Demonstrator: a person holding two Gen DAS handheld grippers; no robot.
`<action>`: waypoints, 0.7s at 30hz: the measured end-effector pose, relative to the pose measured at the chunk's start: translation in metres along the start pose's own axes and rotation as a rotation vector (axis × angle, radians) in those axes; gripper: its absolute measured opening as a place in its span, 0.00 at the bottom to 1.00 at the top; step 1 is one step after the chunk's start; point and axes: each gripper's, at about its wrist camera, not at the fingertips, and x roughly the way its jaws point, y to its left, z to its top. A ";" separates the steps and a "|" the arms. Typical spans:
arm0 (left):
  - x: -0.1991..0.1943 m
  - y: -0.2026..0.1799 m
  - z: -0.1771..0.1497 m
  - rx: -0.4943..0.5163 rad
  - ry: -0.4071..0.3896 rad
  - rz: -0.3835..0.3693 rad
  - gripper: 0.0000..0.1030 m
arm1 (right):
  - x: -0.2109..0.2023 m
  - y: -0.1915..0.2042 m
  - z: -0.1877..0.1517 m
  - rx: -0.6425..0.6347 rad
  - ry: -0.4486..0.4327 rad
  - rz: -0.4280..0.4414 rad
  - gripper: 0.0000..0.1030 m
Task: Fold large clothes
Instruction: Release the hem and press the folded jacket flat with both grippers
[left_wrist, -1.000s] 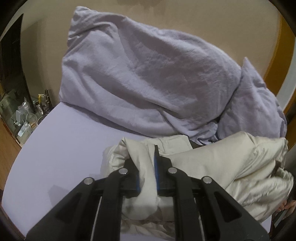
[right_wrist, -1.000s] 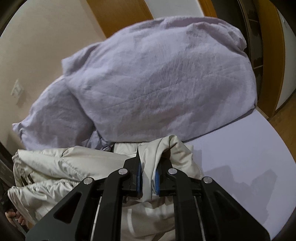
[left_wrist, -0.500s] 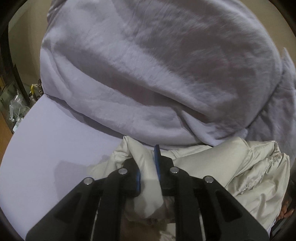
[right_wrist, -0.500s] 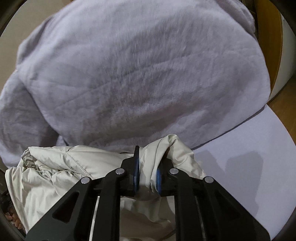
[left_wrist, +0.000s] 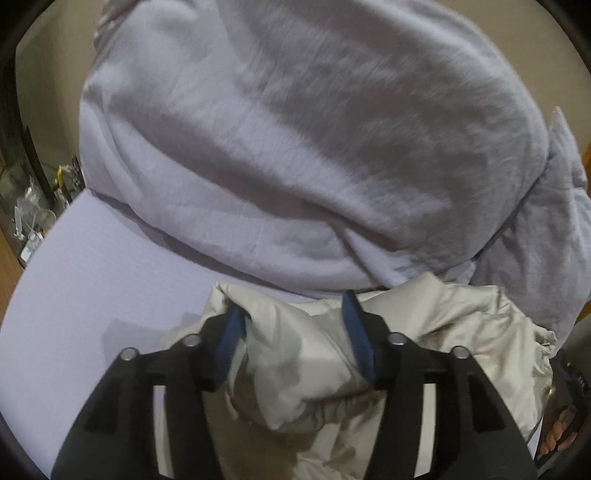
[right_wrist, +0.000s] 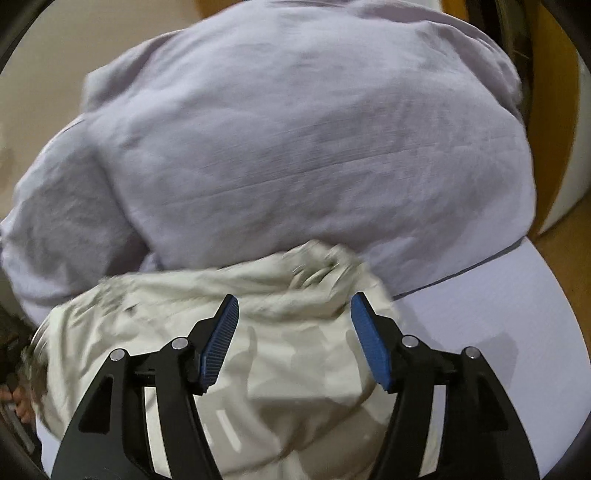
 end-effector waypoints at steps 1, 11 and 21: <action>-0.008 -0.003 -0.001 0.011 -0.026 0.016 0.68 | -0.003 0.007 -0.005 -0.022 0.006 0.014 0.63; -0.033 -0.053 -0.038 0.152 -0.070 -0.050 0.72 | 0.012 0.092 -0.059 -0.226 0.081 0.091 0.63; 0.008 -0.097 -0.077 0.249 -0.027 -0.050 0.72 | 0.061 0.111 -0.074 -0.338 0.054 0.019 0.48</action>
